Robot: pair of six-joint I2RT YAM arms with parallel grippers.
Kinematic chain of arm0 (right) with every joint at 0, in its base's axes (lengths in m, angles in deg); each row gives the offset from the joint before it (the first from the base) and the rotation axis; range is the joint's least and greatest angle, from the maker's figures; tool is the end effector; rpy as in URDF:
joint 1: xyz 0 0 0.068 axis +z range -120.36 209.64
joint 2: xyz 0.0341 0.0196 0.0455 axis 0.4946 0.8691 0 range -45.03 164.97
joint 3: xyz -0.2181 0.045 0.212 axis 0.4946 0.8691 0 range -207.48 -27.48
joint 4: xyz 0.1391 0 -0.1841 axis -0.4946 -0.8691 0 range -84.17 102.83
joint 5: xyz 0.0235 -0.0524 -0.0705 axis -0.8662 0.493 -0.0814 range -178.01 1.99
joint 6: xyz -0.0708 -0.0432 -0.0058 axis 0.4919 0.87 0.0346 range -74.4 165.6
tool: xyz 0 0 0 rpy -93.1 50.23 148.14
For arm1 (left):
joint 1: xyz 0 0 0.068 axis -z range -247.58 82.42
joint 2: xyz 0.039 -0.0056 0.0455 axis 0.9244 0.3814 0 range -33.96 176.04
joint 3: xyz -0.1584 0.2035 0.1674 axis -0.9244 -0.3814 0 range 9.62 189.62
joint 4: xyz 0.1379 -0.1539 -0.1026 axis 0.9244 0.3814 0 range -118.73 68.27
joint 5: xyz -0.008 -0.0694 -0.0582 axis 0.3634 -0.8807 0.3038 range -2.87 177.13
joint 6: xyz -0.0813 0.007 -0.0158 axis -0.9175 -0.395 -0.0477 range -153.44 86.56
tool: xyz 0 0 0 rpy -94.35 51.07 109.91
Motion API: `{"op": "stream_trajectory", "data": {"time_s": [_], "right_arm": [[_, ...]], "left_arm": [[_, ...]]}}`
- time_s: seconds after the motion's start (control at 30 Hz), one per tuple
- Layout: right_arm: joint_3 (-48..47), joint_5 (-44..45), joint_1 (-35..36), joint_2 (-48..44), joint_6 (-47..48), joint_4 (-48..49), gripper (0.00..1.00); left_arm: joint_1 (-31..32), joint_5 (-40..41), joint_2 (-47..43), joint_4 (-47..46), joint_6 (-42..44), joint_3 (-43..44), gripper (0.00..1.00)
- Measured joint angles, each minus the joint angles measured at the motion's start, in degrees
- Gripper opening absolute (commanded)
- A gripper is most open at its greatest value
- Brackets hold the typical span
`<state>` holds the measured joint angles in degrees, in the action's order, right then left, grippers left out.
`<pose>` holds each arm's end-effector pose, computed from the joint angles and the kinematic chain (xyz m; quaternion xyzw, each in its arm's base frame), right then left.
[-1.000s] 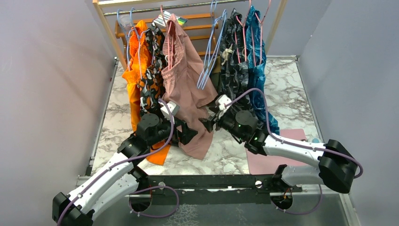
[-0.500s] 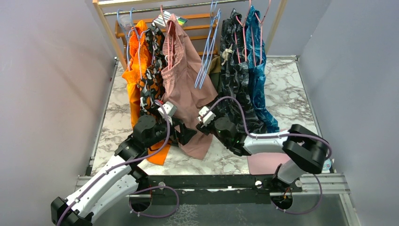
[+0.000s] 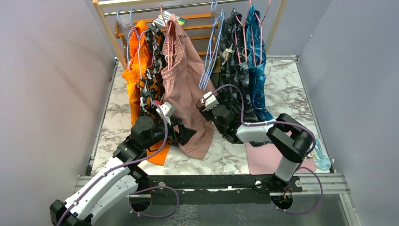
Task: Place the shorts on the hanger
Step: Adjust the shorts at the center of the board.
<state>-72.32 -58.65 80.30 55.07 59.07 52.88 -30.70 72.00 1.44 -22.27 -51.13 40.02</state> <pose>0.2653 0.2675 0.2325 -0.2775 0.7330 -0.0034 0.6211 0.0953 -0.0951 0.2998 0.2101 0.7428 -0.3782 0.5109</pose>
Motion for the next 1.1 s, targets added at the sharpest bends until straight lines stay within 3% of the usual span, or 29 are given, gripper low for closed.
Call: {"op": "stream_trajectory", "data": {"time_s": [0.7, 1.1], "right_arm": [[-4.09, 1.49, -2.36, 6.91, -3.67, -4.0, 0.54], [-6.43, 1.44, -2.4, 8.02, -4.42, -5.79, 0.15]], "left_arm": [[0.0, 0.0, 0.02, 0.0, 0.0, -0.11, 0.98], [0.0, -0.02, 0.02, 0.0, 0.0, -0.11, 0.98]]}}
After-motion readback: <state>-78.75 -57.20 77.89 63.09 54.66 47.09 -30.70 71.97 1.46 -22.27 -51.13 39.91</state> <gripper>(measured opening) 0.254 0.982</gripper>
